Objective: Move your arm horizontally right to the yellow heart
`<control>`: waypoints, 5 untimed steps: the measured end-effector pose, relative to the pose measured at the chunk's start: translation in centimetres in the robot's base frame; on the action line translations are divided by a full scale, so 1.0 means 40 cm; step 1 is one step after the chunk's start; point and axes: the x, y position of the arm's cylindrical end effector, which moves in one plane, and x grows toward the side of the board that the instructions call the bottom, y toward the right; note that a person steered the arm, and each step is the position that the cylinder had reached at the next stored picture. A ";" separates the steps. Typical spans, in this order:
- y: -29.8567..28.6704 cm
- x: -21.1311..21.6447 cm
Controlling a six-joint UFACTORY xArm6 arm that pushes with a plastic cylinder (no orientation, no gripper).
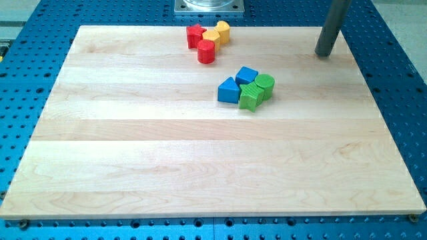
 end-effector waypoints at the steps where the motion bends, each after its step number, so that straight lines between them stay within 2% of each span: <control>1: 0.007 0.004; 5: 0.021 0.015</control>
